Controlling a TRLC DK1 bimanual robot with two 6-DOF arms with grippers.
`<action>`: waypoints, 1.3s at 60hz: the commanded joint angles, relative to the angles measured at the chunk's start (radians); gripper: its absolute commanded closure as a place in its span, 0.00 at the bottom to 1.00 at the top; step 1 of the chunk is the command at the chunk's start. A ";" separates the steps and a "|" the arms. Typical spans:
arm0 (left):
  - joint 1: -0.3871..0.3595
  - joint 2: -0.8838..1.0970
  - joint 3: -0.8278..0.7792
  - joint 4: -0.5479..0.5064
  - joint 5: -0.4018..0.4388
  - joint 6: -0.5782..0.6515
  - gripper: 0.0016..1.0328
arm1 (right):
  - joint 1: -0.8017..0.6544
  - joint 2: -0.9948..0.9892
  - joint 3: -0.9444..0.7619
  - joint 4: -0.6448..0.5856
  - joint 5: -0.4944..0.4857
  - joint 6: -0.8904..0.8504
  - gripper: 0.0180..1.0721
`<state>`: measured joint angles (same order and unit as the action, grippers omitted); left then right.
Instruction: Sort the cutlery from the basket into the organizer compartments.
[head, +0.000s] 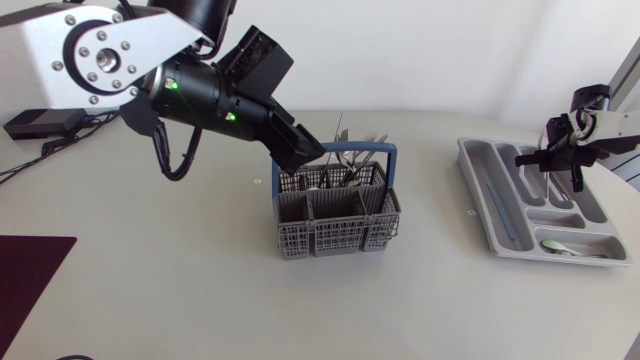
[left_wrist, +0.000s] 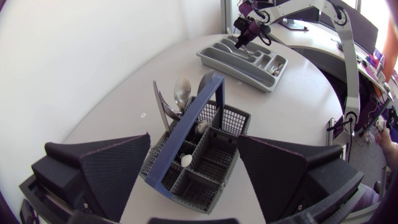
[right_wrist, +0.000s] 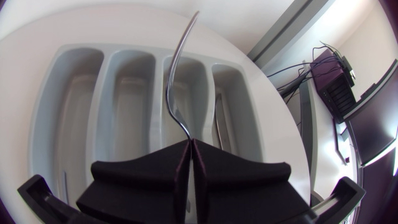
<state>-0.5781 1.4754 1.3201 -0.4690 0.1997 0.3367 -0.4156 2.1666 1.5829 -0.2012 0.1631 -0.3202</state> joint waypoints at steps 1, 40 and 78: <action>-0.006 -0.030 -0.030 0.009 -0.008 -0.004 0.06 | -0.008 0.038 0.029 -0.014 0.024 0.029 0.94; 0.034 -0.096 -0.076 0.009 -0.011 0.005 0.06 | 0.011 0.150 0.075 -0.021 0.072 0.050 0.73; 0.235 -0.116 -0.196 0.104 0.010 0.078 0.12 | 0.135 -0.439 -0.431 0.069 -0.076 -0.005 0.43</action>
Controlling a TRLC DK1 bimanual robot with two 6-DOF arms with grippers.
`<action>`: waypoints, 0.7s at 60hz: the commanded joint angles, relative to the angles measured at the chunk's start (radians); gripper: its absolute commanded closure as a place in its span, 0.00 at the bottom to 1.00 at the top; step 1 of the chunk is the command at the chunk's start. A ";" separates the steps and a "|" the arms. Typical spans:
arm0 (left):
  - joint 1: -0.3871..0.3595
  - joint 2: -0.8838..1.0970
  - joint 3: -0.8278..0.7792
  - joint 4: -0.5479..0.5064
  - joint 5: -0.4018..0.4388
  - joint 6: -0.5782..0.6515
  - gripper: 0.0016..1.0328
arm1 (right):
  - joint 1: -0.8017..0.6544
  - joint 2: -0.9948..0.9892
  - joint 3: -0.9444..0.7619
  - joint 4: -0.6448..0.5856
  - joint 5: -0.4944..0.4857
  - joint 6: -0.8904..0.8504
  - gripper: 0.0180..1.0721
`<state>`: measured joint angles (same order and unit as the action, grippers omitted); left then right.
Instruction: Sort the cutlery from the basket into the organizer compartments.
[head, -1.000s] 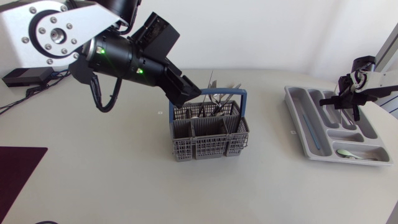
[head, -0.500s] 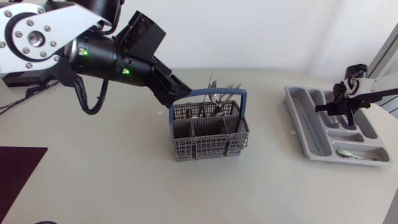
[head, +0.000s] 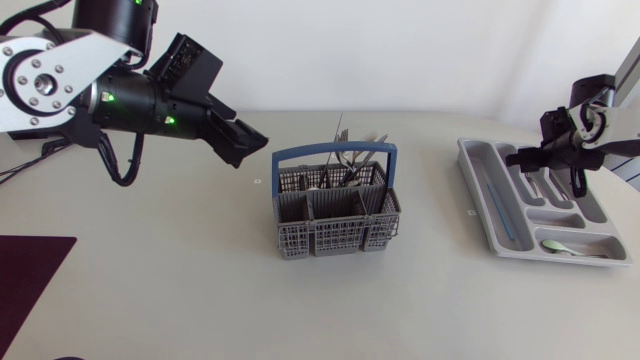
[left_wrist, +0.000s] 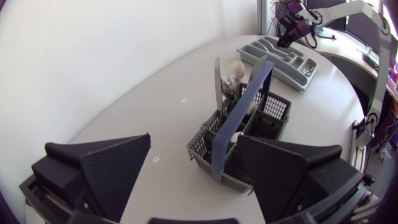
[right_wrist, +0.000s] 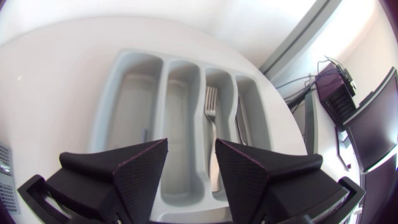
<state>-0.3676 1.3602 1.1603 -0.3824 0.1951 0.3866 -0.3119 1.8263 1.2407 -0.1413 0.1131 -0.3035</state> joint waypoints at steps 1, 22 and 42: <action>0.027 0.000 -0.040 0.019 0.021 0.031 0.13 | 0.039 -0.119 -0.104 0.009 -0.029 -0.023 0.43; 0.090 0.033 -0.106 0.073 0.072 0.061 0.31 | 0.258 -0.424 -0.305 -0.063 -0.210 -0.023 0.45; 0.162 0.201 -0.040 0.129 0.184 0.069 0.87 | 0.485 -0.610 -0.426 -0.164 -0.267 -0.013 0.91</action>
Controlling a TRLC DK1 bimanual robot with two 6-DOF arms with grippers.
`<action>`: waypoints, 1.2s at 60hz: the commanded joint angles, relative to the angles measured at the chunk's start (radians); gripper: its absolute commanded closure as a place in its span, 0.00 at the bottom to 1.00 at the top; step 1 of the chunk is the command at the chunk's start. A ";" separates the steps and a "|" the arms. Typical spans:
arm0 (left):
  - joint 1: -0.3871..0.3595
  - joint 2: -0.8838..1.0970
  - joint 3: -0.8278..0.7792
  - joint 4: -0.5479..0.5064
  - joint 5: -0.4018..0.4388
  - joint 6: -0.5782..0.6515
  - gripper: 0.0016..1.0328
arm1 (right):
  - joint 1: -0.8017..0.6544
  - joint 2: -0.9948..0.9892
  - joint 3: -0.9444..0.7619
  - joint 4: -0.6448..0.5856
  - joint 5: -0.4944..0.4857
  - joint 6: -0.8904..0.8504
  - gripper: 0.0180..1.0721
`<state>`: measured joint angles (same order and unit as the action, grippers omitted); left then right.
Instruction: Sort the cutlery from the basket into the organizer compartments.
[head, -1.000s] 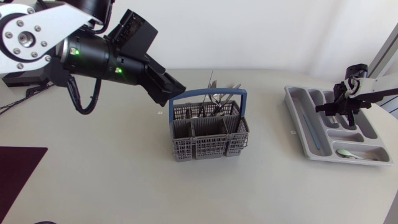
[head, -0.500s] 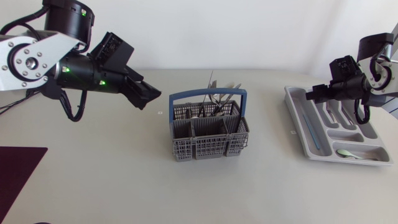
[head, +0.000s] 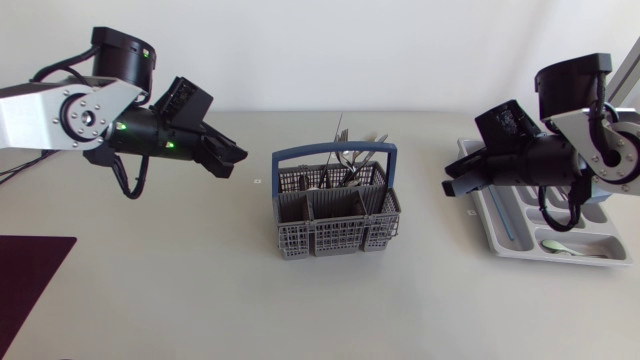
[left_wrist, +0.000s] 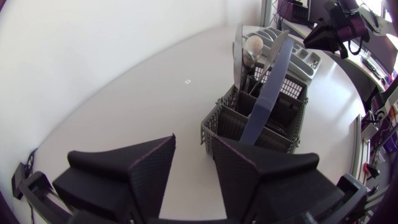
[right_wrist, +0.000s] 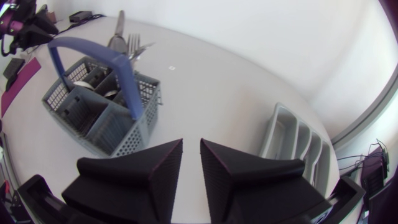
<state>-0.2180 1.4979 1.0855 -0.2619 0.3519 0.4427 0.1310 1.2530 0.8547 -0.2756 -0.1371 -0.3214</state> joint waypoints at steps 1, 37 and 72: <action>0.014 0.073 0.039 0.010 0.035 0.013 0.89 | 0.050 -0.043 -0.045 -0.033 -0.021 0.005 0.91; 0.072 0.570 0.479 -0.056 0.280 -0.029 0.97 | 0.308 0.028 -0.151 0.006 -0.038 -0.013 0.95; 0.031 0.542 0.442 -0.398 0.493 0.266 0.97 | 0.317 0.260 -0.065 0.168 0.053 -0.007 0.95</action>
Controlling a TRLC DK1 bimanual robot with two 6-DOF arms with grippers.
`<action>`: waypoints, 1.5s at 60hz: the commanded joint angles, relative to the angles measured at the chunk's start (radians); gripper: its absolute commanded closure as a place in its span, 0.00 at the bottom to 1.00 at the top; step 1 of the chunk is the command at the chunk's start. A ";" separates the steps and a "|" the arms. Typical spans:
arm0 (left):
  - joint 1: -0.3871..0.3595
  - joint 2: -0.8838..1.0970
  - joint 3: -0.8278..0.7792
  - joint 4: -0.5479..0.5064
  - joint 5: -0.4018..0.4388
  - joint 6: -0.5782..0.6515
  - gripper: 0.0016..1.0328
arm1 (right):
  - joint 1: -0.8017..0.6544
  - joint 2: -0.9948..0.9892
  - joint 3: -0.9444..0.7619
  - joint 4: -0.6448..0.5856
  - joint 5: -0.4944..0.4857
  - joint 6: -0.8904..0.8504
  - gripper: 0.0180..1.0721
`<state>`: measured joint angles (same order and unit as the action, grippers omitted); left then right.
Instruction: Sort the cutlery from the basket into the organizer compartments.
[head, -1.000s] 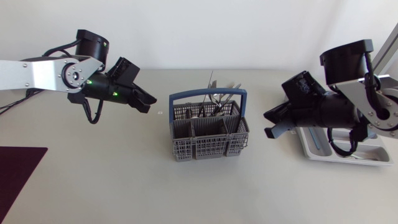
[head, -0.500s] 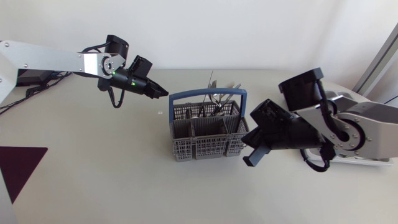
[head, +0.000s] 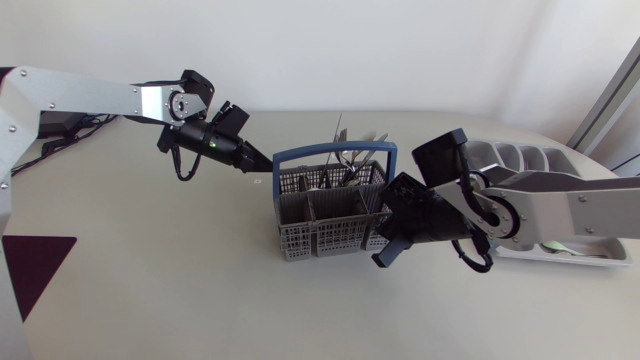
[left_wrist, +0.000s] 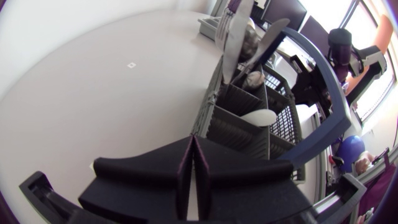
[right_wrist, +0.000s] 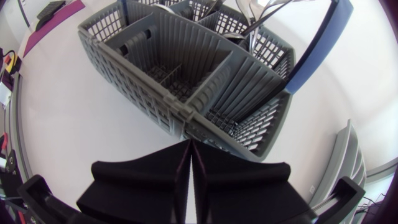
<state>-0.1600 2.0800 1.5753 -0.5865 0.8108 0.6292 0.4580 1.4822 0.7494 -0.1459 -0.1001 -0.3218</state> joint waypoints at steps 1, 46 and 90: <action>-0.029 -0.047 -0.054 -0.098 0.039 0.107 0.97 | -0.012 0.030 0.045 0.043 0.017 -0.005 0.95; -0.116 -0.419 -0.437 -0.259 0.067 0.325 0.97 | -0.071 0.122 0.235 0.032 -0.024 0.006 0.95; -0.046 -0.365 -0.471 -0.085 -0.076 0.230 0.97 | 0.126 -0.412 -0.064 -0.271 -0.112 0.029 0.95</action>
<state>-0.1905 1.7027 1.1419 -0.6746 0.7452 0.8639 0.5571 1.0985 0.7208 -0.4026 -0.2047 -0.3172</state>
